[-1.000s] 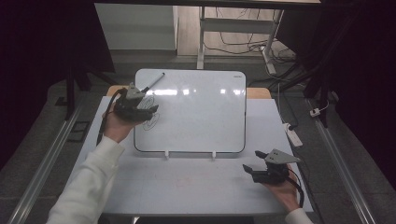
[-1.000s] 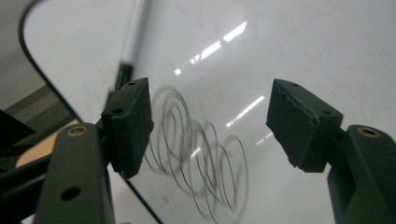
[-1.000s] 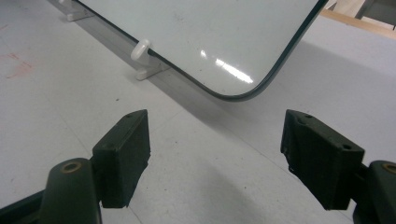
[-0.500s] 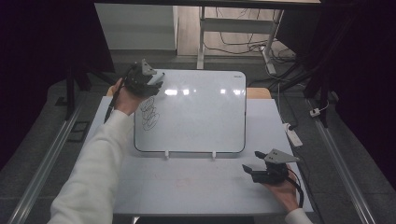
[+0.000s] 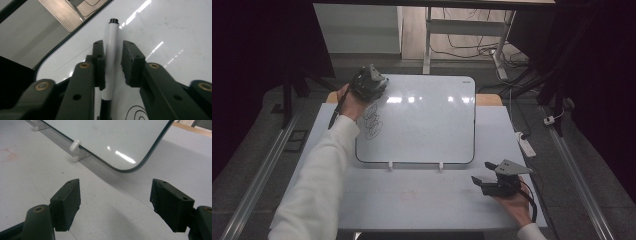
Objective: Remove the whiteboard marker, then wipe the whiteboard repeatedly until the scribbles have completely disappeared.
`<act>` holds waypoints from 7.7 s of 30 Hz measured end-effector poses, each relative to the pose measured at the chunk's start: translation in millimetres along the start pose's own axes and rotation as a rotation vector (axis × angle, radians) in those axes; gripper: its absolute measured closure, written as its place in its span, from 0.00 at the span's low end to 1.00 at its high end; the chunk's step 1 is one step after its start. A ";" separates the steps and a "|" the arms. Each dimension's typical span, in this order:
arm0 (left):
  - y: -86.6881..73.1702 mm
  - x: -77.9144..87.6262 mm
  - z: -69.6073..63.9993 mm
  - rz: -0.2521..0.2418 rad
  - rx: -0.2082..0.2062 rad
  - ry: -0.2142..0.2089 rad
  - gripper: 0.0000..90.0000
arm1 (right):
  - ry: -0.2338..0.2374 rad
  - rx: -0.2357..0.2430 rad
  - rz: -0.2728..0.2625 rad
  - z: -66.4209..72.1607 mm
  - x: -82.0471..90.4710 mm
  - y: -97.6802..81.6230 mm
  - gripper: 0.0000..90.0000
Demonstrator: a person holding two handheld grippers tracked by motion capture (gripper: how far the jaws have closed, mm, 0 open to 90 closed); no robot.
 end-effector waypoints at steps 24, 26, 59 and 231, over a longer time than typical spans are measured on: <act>-6.9 61.8 -39.9 -0.208 0.099 -0.150 0.90 | 0.005 0.011 -0.030 7.0 -1.5 5.9 0.33; -11.4 67.2 -54.9 -0.225 0.102 -0.183 0.90 | 0.018 0.002 -0.036 10.2 -3.0 9.4 0.33; -14.4 74.9 -222.8 -0.354 0.162 -0.508 0.90 | 0.265 -0.226 -0.071 108.7 -92.1 88.4 0.52; -207.5 147.1 -146.7 -0.044 0.407 -0.363 0.32 | 0.285 0.058 -0.192 160.0 -301.0 208.0 0.87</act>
Point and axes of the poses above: each handheld gripper's, and its own axes: x roughly backward along the jaws, y roughly out of its top, z roughly to its left, the point moved 6 cm from there along -x, roughly forward along the jaws, and after that the axes turned 9 degrees about -z, right-handed, at the moved point
